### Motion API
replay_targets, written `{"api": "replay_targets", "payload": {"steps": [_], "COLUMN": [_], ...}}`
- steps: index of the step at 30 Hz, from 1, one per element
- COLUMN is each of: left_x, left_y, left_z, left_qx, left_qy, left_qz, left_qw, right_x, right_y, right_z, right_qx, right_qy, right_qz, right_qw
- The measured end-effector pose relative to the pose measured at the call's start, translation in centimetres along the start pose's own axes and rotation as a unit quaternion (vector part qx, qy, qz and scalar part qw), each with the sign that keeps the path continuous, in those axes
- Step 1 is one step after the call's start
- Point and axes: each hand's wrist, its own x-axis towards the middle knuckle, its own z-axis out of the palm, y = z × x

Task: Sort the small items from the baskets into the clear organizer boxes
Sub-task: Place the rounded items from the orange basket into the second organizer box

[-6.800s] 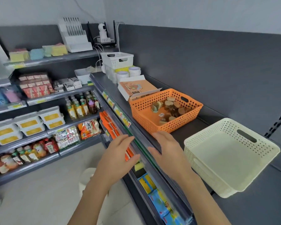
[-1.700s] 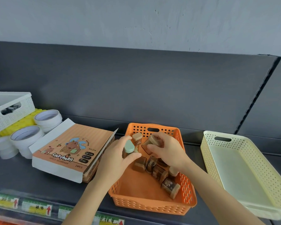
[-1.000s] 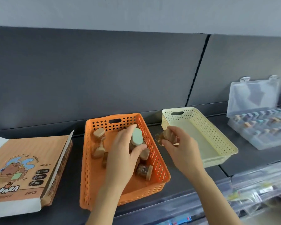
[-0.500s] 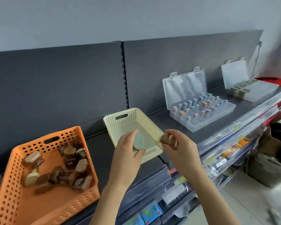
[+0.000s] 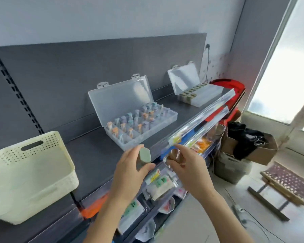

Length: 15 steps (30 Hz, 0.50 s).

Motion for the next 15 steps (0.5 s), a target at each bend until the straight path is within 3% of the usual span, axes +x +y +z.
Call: {"api": "replay_targets", "payload": {"steps": [7,15], "left_x": [5.1,12.6], "left_y": [4.9,7.7], "left_z": [8.4,17.6], "left_qx": [-0.020,-0.053], "left_qy": [-0.084,-0.115], "left_qz": [0.048,0.098], "left_qw": [0.995,0.987], "right_x": [1.2,6.6], "right_y": [7.3,15.2], "right_z": [-5.7,-9.9], "right_qx": [0.024,0.009], "right_qy": [0.084,0.124], "right_qz": [0.081,0.131], "right_qw": [0.993,0.984]}}
